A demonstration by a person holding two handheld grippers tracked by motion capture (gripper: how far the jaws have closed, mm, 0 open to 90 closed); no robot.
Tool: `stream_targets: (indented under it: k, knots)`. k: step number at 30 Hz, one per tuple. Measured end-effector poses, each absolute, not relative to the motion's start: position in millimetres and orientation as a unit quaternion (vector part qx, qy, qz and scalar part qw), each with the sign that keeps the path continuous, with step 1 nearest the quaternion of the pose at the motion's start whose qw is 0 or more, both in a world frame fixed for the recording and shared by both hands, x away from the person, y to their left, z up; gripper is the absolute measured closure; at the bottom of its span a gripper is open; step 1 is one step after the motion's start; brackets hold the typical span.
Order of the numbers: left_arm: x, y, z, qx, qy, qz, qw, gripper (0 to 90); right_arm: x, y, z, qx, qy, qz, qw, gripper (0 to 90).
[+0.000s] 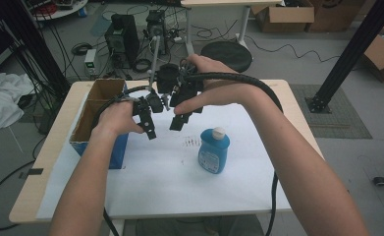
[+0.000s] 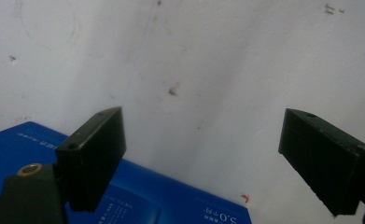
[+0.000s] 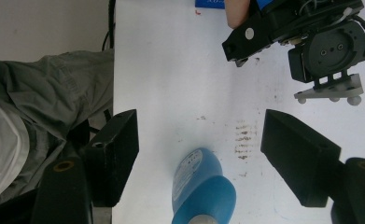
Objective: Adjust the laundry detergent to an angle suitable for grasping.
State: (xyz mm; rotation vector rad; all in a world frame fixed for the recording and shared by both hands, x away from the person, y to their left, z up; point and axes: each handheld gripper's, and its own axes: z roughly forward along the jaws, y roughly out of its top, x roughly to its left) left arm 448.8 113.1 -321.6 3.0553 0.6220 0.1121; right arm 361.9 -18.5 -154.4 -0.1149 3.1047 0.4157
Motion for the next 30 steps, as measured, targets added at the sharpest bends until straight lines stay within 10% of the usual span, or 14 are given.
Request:
stream_targets:
  k: [30]
  knots:
    - [446.2, 109.7, -317.9, 0.979, 0.201, 0.035, 0.017, 15.3, 368.3, -35.3, -160.7, -0.02, 0.989, 0.149, 0.009, 23.1]
